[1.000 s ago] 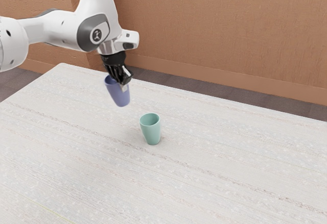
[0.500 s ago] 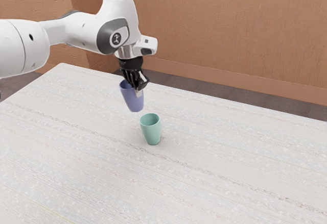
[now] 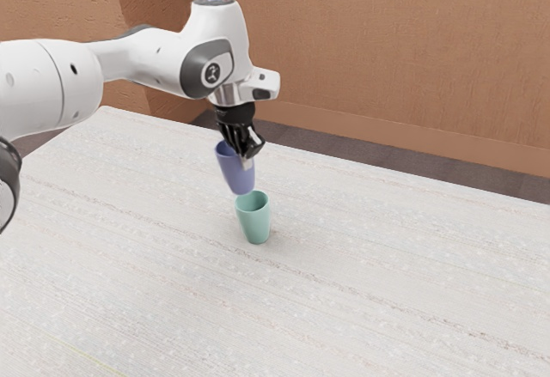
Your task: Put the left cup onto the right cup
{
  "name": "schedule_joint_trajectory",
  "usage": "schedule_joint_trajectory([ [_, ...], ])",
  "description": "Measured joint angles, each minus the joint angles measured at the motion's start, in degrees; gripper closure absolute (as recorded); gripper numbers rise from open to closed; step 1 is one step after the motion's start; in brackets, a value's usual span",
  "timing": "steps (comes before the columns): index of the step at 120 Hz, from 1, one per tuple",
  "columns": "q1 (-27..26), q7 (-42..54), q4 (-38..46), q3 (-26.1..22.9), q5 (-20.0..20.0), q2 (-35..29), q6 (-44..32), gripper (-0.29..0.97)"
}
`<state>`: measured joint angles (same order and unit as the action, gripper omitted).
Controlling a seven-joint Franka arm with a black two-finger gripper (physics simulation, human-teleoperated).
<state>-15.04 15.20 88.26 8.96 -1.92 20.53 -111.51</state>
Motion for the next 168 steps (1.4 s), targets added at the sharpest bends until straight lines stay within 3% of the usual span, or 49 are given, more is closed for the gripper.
schedule_joint_trajectory([
  [84, 0.01, -0.6, -1.31, -0.09, 0.08, 4.17, -3.01, 0.78],
  [168, 0.01, -0.72, 0.04, -0.55, -0.33, 3.26, -3.53, 0.78],
])
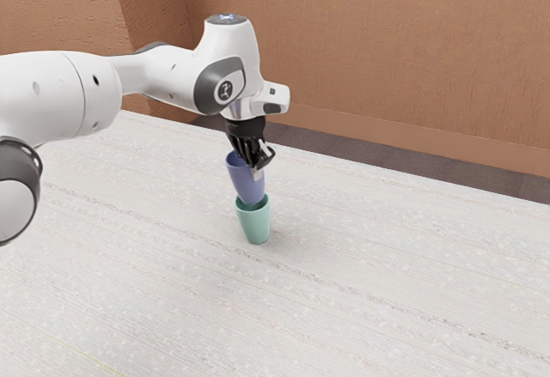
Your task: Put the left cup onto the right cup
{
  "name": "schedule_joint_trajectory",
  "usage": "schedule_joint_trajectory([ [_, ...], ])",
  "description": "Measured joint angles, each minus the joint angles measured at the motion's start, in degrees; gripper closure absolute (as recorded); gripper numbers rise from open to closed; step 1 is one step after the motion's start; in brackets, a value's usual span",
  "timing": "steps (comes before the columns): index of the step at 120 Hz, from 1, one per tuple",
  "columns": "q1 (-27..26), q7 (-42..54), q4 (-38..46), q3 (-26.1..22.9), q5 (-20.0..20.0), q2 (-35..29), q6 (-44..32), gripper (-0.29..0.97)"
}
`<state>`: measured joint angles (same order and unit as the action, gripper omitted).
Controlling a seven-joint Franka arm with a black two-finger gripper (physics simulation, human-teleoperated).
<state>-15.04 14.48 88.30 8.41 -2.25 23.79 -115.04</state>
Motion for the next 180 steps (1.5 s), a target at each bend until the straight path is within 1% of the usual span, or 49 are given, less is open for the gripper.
schedule_joint_trajectory([
  [41, 0.0, 0.1, 0.58, -0.02, -0.01, -0.1, 0.13, 0.78],
  [45, 0.01, 0.12, 0.58, -0.03, -0.01, -0.1, 0.14, 0.77],
  [49, 0.0, 0.16, 0.58, -0.04, -0.01, -0.11, 0.17, 0.72],
  [64, 0.01, 0.28, 0.58, -0.04, -0.07, -0.03, 0.29, 0.44],
  [73, 0.0, 0.34, 0.58, -0.06, -0.1, -0.02, 0.34, 0.31],
  [85, 0.0, 0.41, 0.58, -0.06, -0.11, -0.08, 0.41, 0.19],
  [99, 0.01, 0.49, 0.58, -0.03, -0.12, -0.18, 0.52, 0.11],
  [129, 0.0, 0.7, 0.58, 0.02, -0.07, -2.19, 1.29, 0.03],
  [180, 0.07, 0.88, 0.58, 0.54, -0.31, -7.32, 7.05, 0.0],
])
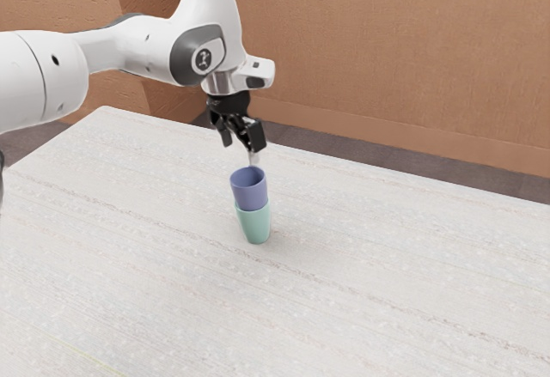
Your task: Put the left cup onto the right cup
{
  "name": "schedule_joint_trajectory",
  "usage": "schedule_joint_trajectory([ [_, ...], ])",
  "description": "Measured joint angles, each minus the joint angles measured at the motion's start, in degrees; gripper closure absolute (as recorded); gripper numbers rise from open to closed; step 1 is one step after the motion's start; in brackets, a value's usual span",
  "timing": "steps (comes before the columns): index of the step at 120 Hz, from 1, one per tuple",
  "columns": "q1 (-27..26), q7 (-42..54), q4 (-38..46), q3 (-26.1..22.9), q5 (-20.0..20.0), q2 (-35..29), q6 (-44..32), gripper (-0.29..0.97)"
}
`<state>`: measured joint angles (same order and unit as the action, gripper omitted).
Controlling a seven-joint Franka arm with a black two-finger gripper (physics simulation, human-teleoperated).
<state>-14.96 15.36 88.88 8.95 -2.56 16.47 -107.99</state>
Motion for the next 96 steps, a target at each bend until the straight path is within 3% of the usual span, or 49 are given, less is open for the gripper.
schedule_joint_trajectory([
  [96, 0.75, 0.24, -0.35, 2.64, 0.43, -9.8, 7.69, 0.0],
])
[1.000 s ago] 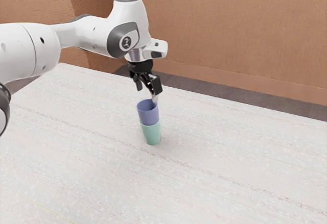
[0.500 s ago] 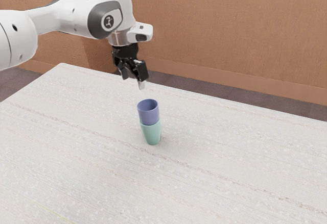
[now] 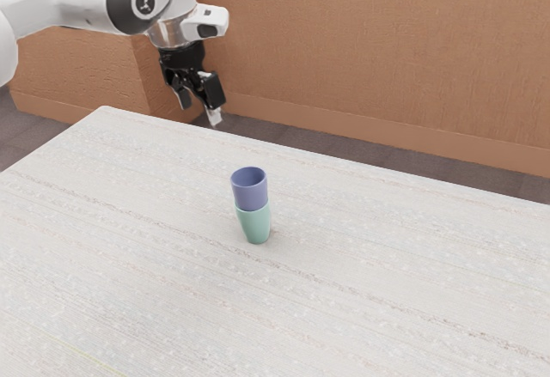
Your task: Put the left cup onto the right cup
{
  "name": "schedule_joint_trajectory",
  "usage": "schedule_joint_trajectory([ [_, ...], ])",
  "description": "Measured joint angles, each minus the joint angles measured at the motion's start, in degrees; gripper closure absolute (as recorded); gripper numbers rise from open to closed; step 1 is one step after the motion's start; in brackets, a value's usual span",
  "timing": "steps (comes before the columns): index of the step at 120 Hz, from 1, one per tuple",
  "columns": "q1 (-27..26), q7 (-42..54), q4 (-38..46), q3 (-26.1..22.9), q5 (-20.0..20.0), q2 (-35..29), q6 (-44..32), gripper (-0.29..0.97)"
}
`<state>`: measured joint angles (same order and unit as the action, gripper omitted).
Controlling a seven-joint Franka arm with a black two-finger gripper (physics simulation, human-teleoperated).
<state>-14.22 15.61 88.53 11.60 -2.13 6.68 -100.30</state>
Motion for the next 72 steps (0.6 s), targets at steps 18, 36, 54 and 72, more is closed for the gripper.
schedule_joint_trajectory([
  [18, -0.04, 0.05, -0.08, 0.08, -0.18, -0.44, 0.44, 0.0],
  [36, -0.04, 0.06, -0.27, 0.09, -0.41, -0.46, 0.59, 0.0],
  [54, -0.05, 0.05, -0.35, 0.09, -0.48, -0.48, 0.66, 0.0],
  [72, -0.05, 0.03, -0.43, 0.09, -0.5, -0.45, 0.69, 0.0],
])
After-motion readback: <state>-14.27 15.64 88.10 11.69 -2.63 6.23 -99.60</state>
